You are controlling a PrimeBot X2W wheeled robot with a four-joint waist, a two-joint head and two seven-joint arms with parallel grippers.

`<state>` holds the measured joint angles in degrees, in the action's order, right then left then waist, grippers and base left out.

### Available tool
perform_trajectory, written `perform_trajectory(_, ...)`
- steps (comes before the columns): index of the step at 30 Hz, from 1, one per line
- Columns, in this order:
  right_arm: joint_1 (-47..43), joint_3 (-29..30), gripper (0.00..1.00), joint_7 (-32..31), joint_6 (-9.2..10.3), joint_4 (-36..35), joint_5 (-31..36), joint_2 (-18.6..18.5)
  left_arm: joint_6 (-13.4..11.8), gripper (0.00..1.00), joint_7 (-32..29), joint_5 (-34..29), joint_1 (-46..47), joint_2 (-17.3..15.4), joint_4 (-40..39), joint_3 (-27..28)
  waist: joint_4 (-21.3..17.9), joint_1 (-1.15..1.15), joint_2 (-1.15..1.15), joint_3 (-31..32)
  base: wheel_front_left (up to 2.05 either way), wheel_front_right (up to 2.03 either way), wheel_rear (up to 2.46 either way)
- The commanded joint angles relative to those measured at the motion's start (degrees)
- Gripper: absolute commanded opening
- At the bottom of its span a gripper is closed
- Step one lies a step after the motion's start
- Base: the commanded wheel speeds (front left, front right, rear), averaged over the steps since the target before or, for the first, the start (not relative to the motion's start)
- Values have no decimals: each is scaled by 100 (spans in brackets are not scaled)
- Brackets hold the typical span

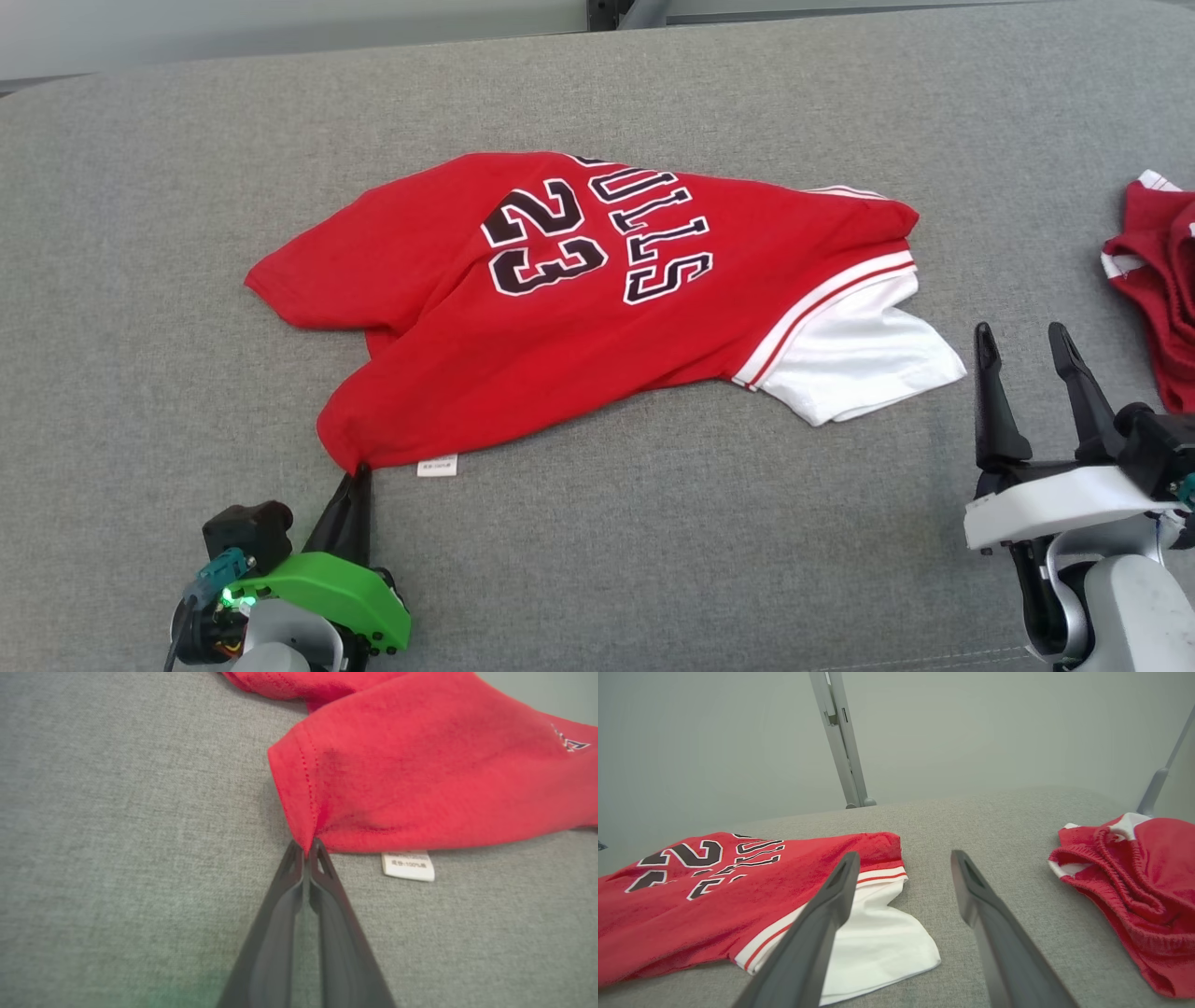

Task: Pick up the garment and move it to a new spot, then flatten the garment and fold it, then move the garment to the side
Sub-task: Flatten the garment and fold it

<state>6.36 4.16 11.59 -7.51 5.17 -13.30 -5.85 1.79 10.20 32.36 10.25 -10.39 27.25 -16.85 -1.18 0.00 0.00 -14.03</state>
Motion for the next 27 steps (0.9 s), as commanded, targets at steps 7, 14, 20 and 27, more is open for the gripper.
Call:
perform_trajectory(7, 143, 109, 100, -28, 4, 784, -6, -171, 22, 0, 161, -79, 141, 0, 115, -52, 45, 0, 0, 2, 0, 0, 0)
perform_trajectory(14, 724, -164, 100, 60, 5, 1998, -142, -309, -2, 0, 273, -169, 221, 26, 24, -109, 170, 0, 0, -93, 0, 0, 0)
perform_trajectory(20, 1268, -447, 100, -48, 5, 3199, -188, -433, -14, 0, 347, -278, 274, 22, -151, -179, 273, 0, 0, -158, 0, 0, 0)
perform_trajectory(27, 1456, -598, 0, 284, 7, 3246, -586, -556, -177, 0, 434, -394, 159, -75, -748, -67, 299, 0, 0, -127, 0, 0, 0)
